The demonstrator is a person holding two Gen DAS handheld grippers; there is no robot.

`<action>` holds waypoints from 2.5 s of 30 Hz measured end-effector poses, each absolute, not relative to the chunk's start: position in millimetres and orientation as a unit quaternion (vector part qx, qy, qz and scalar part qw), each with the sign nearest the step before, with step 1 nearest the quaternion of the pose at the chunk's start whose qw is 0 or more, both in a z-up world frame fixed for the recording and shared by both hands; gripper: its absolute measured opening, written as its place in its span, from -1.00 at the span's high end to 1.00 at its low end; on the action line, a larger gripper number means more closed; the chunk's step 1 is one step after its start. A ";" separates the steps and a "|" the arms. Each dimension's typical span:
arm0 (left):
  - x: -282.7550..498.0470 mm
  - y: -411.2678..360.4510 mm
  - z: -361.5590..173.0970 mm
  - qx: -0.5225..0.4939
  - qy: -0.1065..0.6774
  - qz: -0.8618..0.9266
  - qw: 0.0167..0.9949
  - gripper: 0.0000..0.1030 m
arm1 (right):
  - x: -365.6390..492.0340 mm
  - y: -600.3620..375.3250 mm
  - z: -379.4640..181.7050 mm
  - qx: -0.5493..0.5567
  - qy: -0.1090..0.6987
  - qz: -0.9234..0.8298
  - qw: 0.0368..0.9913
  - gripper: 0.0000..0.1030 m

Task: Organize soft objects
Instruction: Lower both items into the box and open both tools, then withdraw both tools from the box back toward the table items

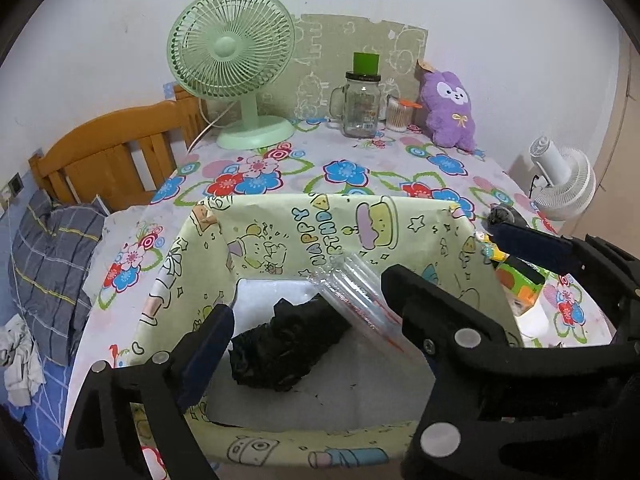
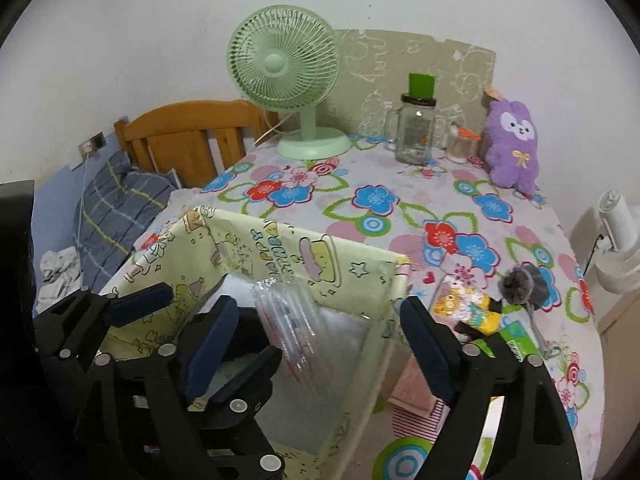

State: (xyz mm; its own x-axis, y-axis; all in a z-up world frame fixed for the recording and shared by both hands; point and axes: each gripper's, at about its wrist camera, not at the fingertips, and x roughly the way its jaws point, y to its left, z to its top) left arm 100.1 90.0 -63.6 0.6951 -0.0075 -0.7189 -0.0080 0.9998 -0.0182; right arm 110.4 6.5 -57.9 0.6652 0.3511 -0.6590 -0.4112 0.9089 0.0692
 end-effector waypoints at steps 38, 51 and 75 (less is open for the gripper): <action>46.5 -4.1 -13.9 0.035 0.334 -0.010 0.942 -0.99 | 45.6 -92.5 -10.9 -0.011 0.278 0.149 0.949 -0.97; 39.7 -37.8 -21.5 0.023 0.334 -0.033 0.942 -0.99 | 34.2 -128.4 -19.6 0.012 0.284 0.130 0.950 -0.97; 45.7 -80.7 -77.2 0.026 0.351 -0.067 0.934 -0.97 | 28.0 -174.8 -75.0 0.027 0.300 0.079 0.950 -0.97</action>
State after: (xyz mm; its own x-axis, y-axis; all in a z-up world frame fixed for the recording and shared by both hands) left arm 45.7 -80.7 -77.2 0.7446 -0.1061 -0.6590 0.1424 0.9898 0.0016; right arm 28.0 -174.8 -75.0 0.8080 0.1668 -0.5651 -0.1349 0.9860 0.0982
